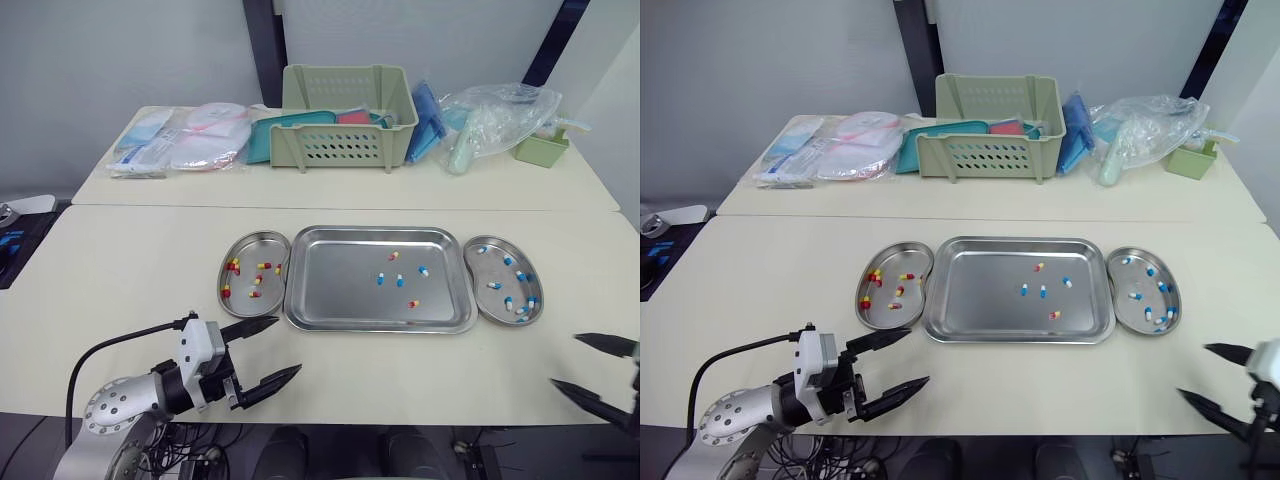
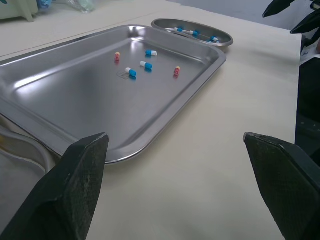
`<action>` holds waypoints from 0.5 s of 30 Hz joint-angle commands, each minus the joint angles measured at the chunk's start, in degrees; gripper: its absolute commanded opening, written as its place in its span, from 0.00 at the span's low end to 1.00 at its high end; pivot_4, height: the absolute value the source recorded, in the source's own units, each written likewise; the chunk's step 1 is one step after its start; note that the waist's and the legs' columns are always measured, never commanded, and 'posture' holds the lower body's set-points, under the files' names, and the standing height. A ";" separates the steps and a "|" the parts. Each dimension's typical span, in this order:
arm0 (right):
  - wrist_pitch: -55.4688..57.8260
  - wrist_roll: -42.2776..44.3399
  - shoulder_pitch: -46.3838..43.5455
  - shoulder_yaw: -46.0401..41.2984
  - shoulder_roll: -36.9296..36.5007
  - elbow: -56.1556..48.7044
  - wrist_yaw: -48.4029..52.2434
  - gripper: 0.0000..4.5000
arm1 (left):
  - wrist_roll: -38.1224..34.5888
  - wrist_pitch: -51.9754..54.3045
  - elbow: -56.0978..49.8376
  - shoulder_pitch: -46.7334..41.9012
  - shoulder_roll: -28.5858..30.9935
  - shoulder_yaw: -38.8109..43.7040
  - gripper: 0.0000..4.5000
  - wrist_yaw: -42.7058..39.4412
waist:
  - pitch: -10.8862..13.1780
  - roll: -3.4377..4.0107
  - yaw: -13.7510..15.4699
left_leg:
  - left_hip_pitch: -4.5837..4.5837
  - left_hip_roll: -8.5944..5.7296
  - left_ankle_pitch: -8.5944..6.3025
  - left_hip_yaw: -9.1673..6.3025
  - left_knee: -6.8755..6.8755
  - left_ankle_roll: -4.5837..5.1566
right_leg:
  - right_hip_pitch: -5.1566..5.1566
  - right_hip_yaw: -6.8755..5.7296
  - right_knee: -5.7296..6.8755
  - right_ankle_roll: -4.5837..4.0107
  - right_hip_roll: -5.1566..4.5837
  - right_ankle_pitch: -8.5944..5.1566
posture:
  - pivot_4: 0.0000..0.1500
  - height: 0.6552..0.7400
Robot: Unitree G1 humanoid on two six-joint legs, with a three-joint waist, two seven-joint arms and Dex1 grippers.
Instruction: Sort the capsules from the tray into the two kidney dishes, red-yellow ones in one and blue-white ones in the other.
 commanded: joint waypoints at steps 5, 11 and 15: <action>13.02 3.41 -16.99 15.82 -1.07 -11.57 -11.73 1.00 | -0.32 -0.89 -1.33 -1.45 -0.48 -1.35 0.99 1.95 | 0.03 -0.07 0.08 | -0.02 -0.01 0.00 -0.04 0.02 0.00 | 0.00 -0.03 0.00 0.00 -0.01 0.00 | 1.00 1.00; 17.55 -2.11 -31.75 33.13 3.29 -9.87 -19.03 1.00 | 0.70 -2.16 -0.43 -1.35 -0.83 -3.08 0.99 2.24 | 0.05 -0.11 0.07 | -0.06 -0.02 0.00 -0.08 0.01 0.00 | -0.04 -0.06 -0.02 0.00 -0.01 0.00 | 1.00 1.00; 17.61 -6.56 -36.28 40.65 7.48 -7.44 -22.99 0.91 | 0.96 -2.92 -0.20 -1.03 -1.21 -3.83 1.00 2.46 | 0.07 -0.14 0.25 | -0.11 -0.03 0.00 -0.11 0.01 0.00 | -0.07 -0.09 -0.04 0.00 -0.02 0.00 | 1.00 1.00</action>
